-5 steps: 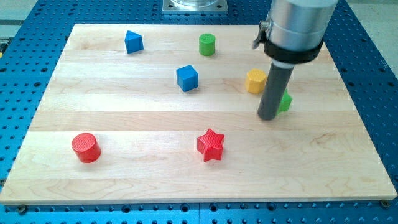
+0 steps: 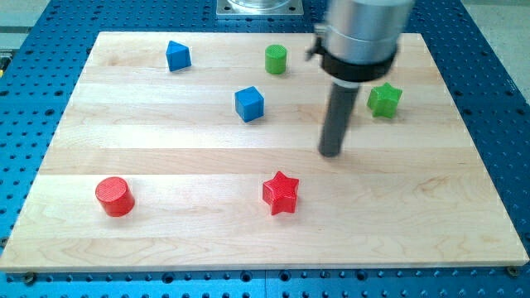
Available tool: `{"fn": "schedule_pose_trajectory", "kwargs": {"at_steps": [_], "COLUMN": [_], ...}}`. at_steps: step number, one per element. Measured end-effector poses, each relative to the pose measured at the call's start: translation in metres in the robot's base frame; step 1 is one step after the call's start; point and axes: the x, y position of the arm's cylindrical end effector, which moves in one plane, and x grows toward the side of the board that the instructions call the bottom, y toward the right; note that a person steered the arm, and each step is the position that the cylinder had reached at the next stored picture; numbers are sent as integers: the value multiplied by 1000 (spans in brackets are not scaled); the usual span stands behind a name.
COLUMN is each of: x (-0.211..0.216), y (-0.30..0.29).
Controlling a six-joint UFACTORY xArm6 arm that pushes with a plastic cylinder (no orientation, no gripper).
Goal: Place the hexagon below the green star
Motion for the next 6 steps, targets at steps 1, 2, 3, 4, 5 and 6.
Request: {"fn": "schedule_pose_trajectory", "kwargs": {"at_steps": [1, 2, 3, 4, 5, 6], "x": [-57, -85, -57, -20, -17, -9], "y": [-4, -7, 39, 44, 54, 38]}}
